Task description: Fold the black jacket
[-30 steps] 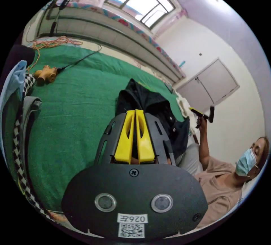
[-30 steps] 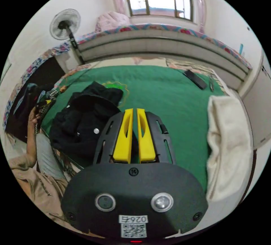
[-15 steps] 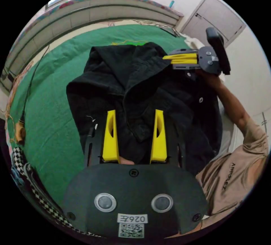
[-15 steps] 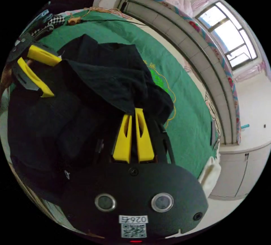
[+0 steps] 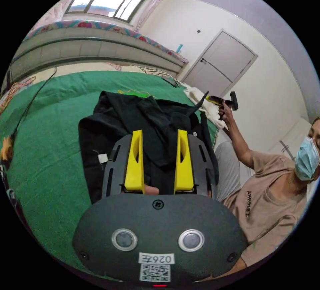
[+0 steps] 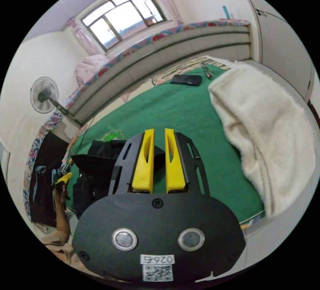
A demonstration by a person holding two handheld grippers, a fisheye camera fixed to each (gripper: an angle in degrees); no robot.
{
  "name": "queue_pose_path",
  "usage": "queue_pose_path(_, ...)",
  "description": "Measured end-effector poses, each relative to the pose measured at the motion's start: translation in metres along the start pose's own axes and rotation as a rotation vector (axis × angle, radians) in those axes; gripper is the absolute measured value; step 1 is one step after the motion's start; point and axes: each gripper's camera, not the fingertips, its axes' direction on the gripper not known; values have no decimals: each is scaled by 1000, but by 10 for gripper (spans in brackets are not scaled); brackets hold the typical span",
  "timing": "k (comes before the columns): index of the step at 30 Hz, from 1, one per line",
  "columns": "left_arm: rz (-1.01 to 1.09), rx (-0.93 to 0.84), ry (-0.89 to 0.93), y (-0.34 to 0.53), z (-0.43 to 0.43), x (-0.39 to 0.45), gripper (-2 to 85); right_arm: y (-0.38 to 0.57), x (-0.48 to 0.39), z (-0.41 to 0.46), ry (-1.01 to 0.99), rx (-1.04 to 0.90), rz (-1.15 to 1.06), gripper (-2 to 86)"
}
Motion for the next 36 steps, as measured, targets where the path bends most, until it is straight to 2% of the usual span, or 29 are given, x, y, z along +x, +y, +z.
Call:
queue_pose_path(3,145,-78,-10,-14,32,34,187,9,-48,5,-111,14,-222,29)
queue_pose_path(5,211,-204,-47,-19,61,53,189,25,-99,25,-211,-24,-412,30)
queue_pose_path(7,266,-446,-98,-19,110,68,127,41,-141,45,-273,-80,-555,26)
queue_pose_path(9,265,-573,-128,-17,135,69,106,58,-180,68,-262,-172,-690,15)
queue_pose_path(10,283,-574,-110,-22,131,70,61,70,-202,87,-209,-252,-780,1)
queue_pose_path(12,247,-587,-26,-36,122,57,32,91,-229,122,-116,-461,-955,-7)
queue_pose_path(13,217,-593,47,-48,117,44,27,105,-238,150,-9,-643,-1043,-10)
queue_pose_path(14,190,-587,78,-55,113,35,26,119,-238,177,118,-794,-1095,-13)
queue_pose_path(15,120,-529,102,-77,98,14,25,124,-236,186,140,-831,-1104,-13)
queue_pose_path(17,-2,-284,29,-121,52,-22,29,114,-231,194,69,-854,-1000,-14)
queue_pose_path(18,-113,-11,6,-143,8,-50,33,109,-229,191,49,-837,-965,-13)
queue_pose_path(19,-227,271,31,-149,-33,-78,48,97,-224,182,22,-742,-896,-13)
queue_pose_path(21,-377,565,88,-139,-65,-113,69,83,-218,163,17,-582,-811,-10)
queue_pose_path(22,-423,624,139,-131,-68,-129,78,77,-215,150,1,-473,-776,-7)
queue_pose_path(23,-436,609,153,-129,-65,-135,81,75,-213,140,-29,-370,-758,-1)
queue_pose_path(26,-391,362,77,-115,-33,-140,102,80,-219,136,-195,-248,-758,45)
queue_pose_path(28,-362,218,-22,-87,-6,-142,114,88,-230,151,-338,-294,-762,77)
queue_pose_path(30,-369,159,-26,-64,8,-147,117,101,-246,176,-395,-401,-768,117)
queue_pose_path(33,-394,127,54,-37,21,-155,117,133,-272,231,-290,-615,-823,135)
queue_pose_path(34,-394,128,76,-30,23,-154,117,143,-279,243,-172,-612,-861,87)
queue_pose_path(35,-394,130,84,-27,23,-153,117,148,-287,239,-48,-519,-918,3)
queue_pose_path(36,-390,139,98,-23,21,-150,115,150,-291,236,-60,-510,-957,-1)
